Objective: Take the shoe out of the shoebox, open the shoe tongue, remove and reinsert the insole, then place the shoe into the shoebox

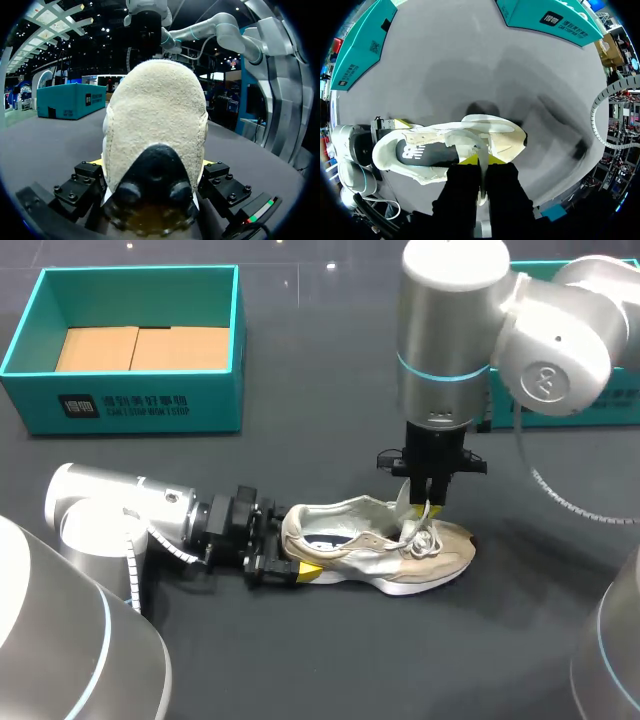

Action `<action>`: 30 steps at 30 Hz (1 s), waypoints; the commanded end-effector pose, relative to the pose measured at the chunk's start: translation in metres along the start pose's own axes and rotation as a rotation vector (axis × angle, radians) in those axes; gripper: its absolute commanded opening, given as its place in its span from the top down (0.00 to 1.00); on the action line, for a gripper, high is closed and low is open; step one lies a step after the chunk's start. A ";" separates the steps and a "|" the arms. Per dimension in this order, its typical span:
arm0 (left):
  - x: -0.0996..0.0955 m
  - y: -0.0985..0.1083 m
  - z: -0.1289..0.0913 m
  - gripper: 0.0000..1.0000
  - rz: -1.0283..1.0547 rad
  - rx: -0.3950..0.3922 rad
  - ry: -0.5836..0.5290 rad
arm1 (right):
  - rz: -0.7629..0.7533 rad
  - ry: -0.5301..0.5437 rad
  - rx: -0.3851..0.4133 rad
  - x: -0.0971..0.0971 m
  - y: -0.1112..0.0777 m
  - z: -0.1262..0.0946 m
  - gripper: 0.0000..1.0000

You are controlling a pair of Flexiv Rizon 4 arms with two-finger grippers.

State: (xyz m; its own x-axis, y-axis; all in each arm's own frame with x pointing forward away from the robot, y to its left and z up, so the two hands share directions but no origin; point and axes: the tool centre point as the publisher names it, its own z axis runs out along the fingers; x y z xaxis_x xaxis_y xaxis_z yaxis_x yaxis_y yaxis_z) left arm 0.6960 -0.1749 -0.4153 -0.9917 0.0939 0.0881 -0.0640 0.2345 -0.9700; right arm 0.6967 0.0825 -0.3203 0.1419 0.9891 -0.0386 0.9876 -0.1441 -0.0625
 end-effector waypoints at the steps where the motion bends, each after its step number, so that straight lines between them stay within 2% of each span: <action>1: 0.002 0.000 0.000 1.00 -0.001 -0.003 0.000 | 0.001 0.078 -0.003 -0.007 -0.001 0.001 1.00; 3: 0.002 0.000 0.000 1.00 -0.001 -0.003 0.000 | 0.001 0.078 -0.003 -0.007 -0.001 0.001 1.00; 4: 0.002 0.000 0.000 1.00 -0.001 -0.003 0.000 | -0.016 0.117 -0.002 -0.011 -0.001 0.001 1.00; 8: 0.002 0.000 0.000 1.00 -0.001 -0.003 0.000 | -0.033 0.155 0.005 -0.025 -0.001 0.002 1.00; 15: 0.002 0.000 0.000 1.00 -0.001 -0.003 0.000 | -0.083 0.242 0.020 -0.039 -0.001 0.008 1.00; 20: 0.002 0.000 0.000 1.00 -0.001 -0.003 0.000 | -0.134 0.303 0.013 -0.043 -0.005 0.013 1.00; 30: 0.002 0.000 0.000 1.00 -0.001 -0.003 0.000 | -0.129 0.393 0.007 -0.052 -0.012 0.034 1.00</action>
State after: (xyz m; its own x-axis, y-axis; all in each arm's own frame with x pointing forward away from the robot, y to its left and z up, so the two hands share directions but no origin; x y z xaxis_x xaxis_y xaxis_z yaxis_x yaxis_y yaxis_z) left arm 0.6957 -0.1753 -0.4151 -0.9917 0.0943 0.0879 -0.0637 0.2347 -0.9700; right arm 0.6828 0.0388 -0.3437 0.0254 0.9795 0.2000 0.9979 -0.0131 -0.0627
